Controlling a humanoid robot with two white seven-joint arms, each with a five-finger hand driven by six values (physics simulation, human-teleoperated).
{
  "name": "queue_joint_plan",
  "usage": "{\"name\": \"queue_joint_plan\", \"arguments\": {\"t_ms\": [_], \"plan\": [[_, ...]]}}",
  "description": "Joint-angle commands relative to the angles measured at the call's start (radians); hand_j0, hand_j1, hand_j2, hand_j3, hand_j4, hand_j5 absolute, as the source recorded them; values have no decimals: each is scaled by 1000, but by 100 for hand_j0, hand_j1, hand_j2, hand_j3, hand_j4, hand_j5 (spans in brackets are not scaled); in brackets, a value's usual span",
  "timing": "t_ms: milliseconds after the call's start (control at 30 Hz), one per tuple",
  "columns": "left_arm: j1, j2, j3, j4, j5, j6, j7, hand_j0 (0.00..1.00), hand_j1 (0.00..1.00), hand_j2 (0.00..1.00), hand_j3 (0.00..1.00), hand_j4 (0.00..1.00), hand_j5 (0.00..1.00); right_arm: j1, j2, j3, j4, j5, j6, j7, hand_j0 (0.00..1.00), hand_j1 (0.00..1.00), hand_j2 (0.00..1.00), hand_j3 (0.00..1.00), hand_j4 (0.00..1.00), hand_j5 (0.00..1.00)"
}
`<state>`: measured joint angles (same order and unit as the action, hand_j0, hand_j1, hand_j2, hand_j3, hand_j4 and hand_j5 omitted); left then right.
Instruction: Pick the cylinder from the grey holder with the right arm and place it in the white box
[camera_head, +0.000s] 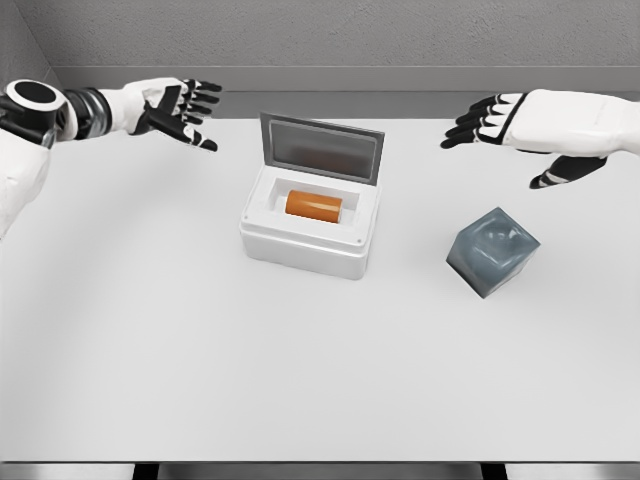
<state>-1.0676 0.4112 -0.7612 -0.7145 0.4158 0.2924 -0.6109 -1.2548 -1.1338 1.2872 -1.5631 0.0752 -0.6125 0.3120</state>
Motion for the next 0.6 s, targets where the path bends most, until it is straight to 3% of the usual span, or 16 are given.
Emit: {"name": "queue_joint_plan", "arguments": {"t_ms": [0,233,567], "plan": [[0,-43,0,55,-26,-6,0,100,100,100,100,100,100,0,-4,-2,0,-6,2,-1,100,100,100,100,100,100],[-12,-97,2,98,-65,-38,0,100,100,100,100,100,100,5,-3,0,0,-6,2,-1,100,100,100,100,100,100],[-31,-107,-3,129,-66,-134,0,100,100,100,100,100,100,3,5,0,1,-8,2,-1,100,100,100,100,100,100]]}}
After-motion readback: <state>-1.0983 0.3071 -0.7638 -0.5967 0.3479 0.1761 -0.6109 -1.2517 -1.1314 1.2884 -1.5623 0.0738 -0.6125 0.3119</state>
